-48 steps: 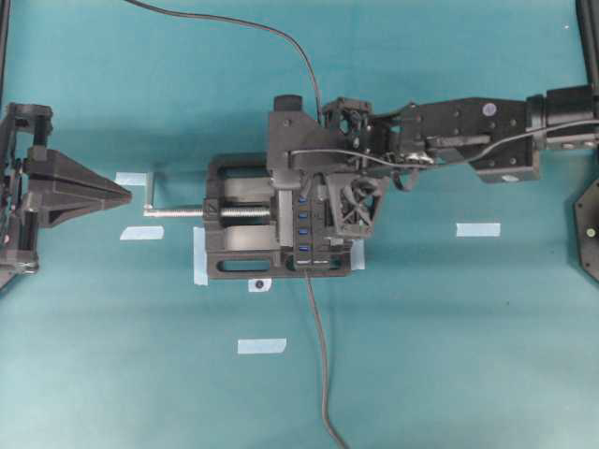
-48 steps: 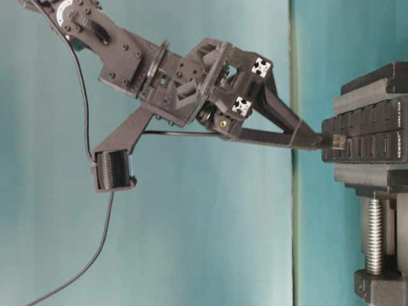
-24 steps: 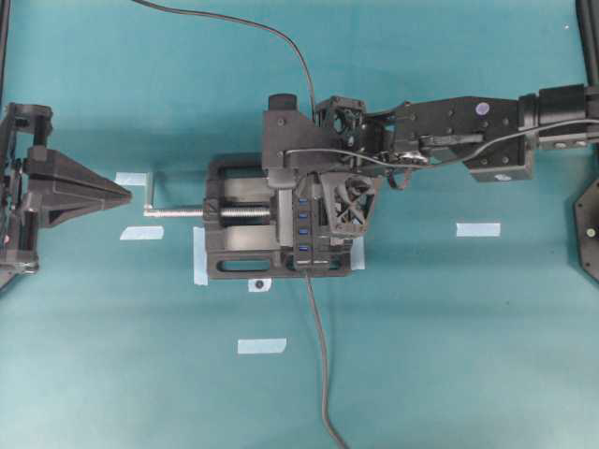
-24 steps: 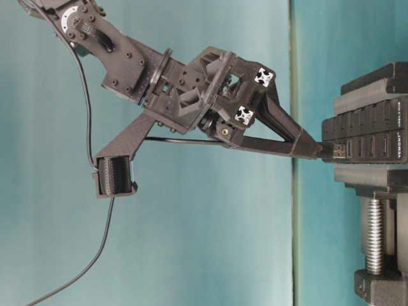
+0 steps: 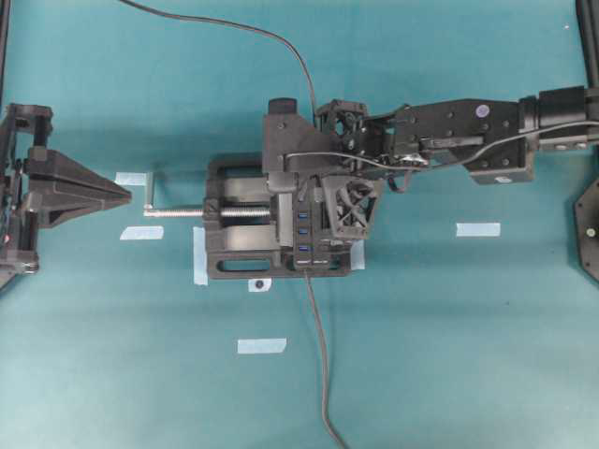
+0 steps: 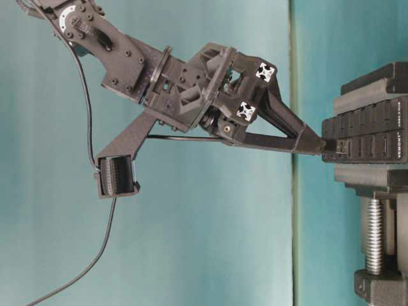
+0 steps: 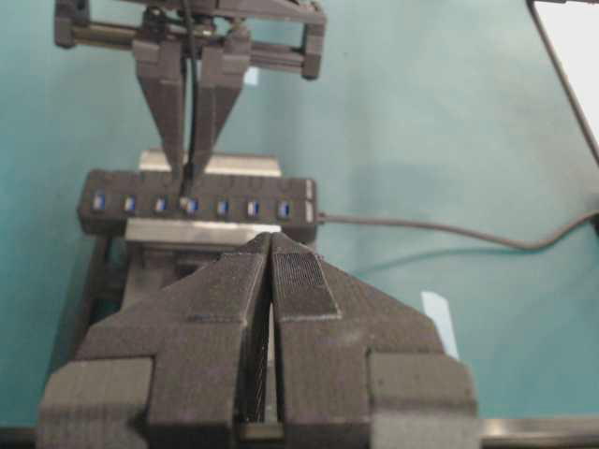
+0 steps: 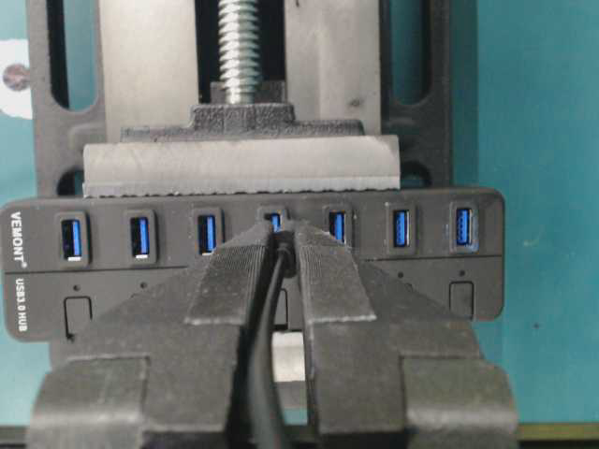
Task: Insert the USB into the center port of the fixed hub
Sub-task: 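Push the plug into the center port with the right gripper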
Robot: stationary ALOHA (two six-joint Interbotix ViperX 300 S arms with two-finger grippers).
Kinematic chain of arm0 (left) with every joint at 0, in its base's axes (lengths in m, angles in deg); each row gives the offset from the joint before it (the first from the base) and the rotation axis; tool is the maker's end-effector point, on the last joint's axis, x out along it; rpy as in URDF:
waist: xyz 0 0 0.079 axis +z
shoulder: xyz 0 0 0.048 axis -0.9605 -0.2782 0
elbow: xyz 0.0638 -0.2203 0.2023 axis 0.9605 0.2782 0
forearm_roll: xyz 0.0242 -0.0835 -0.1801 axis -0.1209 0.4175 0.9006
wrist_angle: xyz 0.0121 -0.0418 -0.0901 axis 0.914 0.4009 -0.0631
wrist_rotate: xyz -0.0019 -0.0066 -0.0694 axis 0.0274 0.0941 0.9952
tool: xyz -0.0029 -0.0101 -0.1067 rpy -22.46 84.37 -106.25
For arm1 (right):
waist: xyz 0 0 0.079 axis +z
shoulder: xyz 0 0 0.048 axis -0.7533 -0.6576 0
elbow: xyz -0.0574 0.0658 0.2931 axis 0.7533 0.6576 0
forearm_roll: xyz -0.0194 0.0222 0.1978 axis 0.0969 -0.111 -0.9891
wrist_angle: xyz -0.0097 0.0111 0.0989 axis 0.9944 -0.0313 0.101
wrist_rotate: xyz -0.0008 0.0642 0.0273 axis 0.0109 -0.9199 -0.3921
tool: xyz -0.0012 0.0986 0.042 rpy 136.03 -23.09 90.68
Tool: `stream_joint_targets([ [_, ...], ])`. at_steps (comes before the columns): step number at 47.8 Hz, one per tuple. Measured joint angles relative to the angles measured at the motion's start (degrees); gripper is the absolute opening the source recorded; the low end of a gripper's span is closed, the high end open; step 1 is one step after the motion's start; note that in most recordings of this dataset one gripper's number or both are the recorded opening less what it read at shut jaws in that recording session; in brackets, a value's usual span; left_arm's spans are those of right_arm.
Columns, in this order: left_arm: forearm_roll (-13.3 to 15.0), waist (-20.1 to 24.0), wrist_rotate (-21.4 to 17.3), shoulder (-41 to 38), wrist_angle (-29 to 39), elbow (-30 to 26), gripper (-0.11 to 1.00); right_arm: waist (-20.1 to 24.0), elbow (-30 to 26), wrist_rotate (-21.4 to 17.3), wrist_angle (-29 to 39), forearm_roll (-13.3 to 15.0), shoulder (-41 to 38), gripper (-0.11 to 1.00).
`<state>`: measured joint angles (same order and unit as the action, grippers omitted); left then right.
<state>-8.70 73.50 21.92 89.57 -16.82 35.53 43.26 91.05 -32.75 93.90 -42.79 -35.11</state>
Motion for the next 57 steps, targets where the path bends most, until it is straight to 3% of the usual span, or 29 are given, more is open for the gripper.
stream_joint_targets([
  [57,0.00,0.00,0.09,0.09,0.00,0.35,0.00,0.53,-1.41,0.09,2.11,0.00,-1.05,0.08],
])
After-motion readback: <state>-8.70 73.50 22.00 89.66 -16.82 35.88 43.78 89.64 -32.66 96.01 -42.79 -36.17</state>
